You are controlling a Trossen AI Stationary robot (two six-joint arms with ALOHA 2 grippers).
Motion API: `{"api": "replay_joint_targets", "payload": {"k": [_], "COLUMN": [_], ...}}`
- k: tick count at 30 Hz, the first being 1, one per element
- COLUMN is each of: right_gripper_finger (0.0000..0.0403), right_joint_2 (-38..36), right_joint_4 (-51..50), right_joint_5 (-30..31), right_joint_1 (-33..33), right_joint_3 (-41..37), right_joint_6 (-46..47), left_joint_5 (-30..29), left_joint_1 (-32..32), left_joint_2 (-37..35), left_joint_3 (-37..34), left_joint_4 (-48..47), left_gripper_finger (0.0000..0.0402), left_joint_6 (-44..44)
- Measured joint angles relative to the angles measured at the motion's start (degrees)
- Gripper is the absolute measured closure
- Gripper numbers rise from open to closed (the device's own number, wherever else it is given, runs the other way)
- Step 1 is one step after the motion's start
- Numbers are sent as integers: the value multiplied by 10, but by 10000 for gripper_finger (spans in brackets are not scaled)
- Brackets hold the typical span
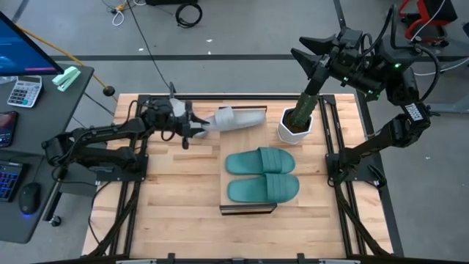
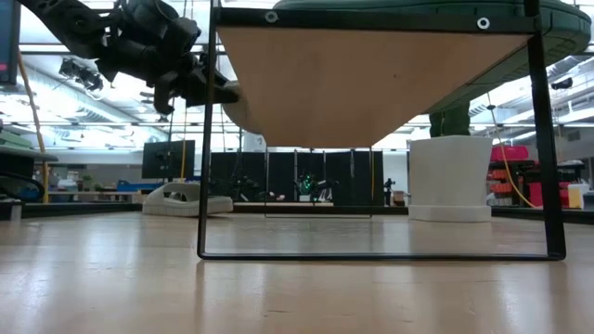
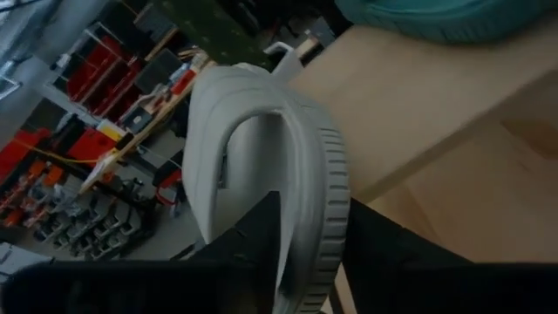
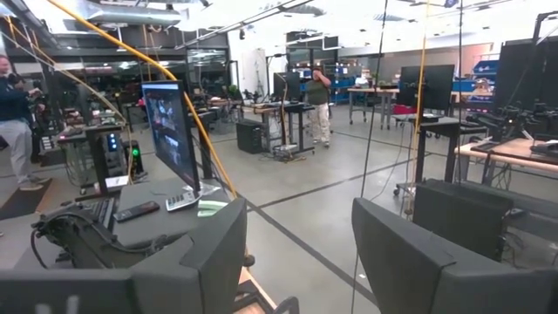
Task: Pick and place slides into the shelf
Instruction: Put the bottom gray slide on the shelf
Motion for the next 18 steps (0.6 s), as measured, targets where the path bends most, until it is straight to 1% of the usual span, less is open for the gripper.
{"api": "replay_joint_targets", "payload": {"k": [3, 8, 13, 18], "right_gripper_finger": [188, 188, 188, 188], "right_joint_2": [0, 0, 0, 0], "right_joint_4": [0, 0, -6, -6], "right_joint_5": [-2, -10, -13, -15], "right_joint_1": [0, 0, 0, 0], "right_joint_3": [0, 0, 0, 0], "right_joint_6": [0, 0, 0, 0], "left_joint_5": [1, -2, -19, -21], "left_joint_1": [-3, -3, -2, -2], "left_joint_2": [0, 0, 0, 0], "left_joint_3": [0, 0, 0, 0], "left_joint_4": [-15, -22, -23, -33], "left_gripper_finger": [263, 232, 214, 205], "left_joint_6": [26, 28, 28, 11]}}
